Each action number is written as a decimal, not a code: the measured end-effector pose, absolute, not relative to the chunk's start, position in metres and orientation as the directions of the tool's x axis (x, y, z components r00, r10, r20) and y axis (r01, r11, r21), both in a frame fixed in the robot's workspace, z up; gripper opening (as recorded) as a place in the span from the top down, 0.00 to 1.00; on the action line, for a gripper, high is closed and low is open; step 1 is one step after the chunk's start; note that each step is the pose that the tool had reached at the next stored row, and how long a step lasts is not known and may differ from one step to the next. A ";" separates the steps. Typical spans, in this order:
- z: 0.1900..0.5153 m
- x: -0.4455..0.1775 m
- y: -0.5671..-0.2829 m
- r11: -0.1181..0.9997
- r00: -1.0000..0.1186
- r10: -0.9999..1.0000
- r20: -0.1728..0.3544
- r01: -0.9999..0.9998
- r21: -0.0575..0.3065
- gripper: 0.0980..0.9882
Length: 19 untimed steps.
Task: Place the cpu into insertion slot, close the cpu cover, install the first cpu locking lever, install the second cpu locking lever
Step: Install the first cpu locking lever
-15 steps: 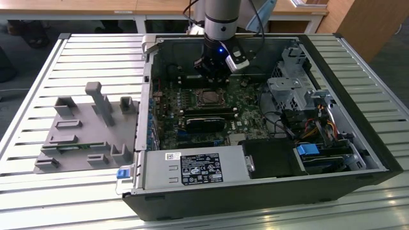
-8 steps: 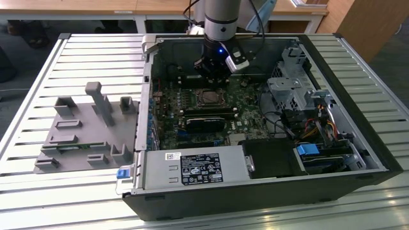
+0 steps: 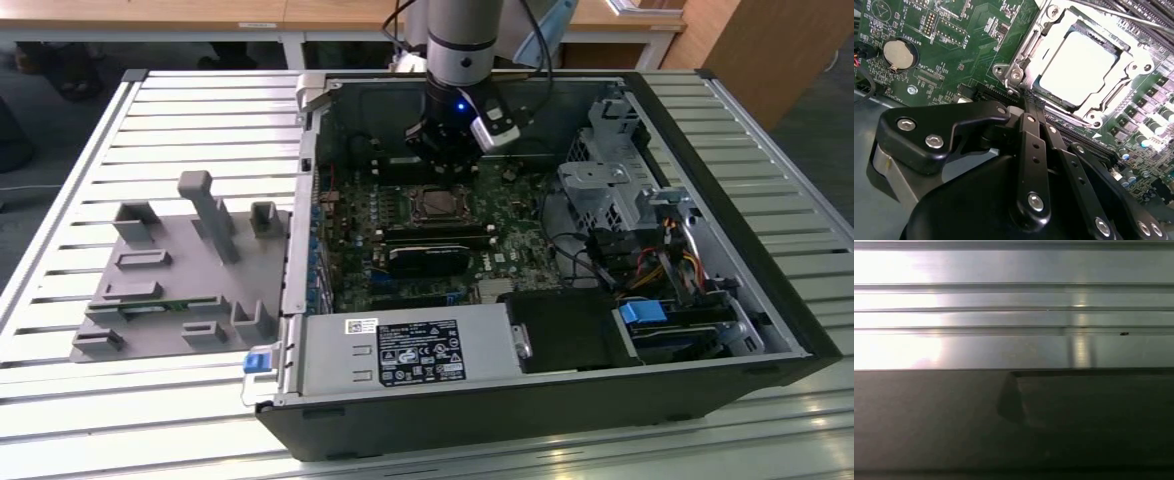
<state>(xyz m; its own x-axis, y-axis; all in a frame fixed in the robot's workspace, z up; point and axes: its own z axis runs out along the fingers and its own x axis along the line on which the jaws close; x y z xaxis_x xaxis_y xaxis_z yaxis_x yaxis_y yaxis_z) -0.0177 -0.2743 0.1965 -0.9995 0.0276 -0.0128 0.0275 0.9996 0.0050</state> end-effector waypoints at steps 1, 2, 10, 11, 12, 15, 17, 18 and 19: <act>0.196 -0.018 -0.274 1.000 -1.000 0.028 -0.013 0.028 0.009 0.99; 0.196 -0.018 -0.274 1.000 -1.000 0.028 -0.013 0.028 0.014 0.99; 0.197 -0.018 -0.274 0.999 -1.000 0.028 -0.013 0.028 0.021 0.99; 0.197 -0.017 -0.274 0.999 -1.000 0.028 -0.013 0.028 0.021 0.99; 0.197 -0.017 -0.274 0.999 -1.000 0.028 -0.013 0.028 0.022 0.99; 0.201 -0.018 -0.274 0.999 -1.000 0.028 -0.013 0.028 0.021 0.99; 0.205 -0.018 -0.274 0.999 -1.000 0.028 -0.013 0.028 0.021 0.99; 0.207 -0.018 -0.274 0.999 -1.000 0.028 -0.013 0.028 0.021 0.99; 0.209 -0.018 -0.274 0.999 -1.000 0.028 -0.013 0.028 0.021 0.99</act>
<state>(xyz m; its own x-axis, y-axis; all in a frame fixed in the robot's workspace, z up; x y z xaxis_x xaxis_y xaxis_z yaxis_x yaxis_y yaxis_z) -0.0175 -0.2740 0.2088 -0.9995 0.0278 -0.0128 0.0276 0.9994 0.0212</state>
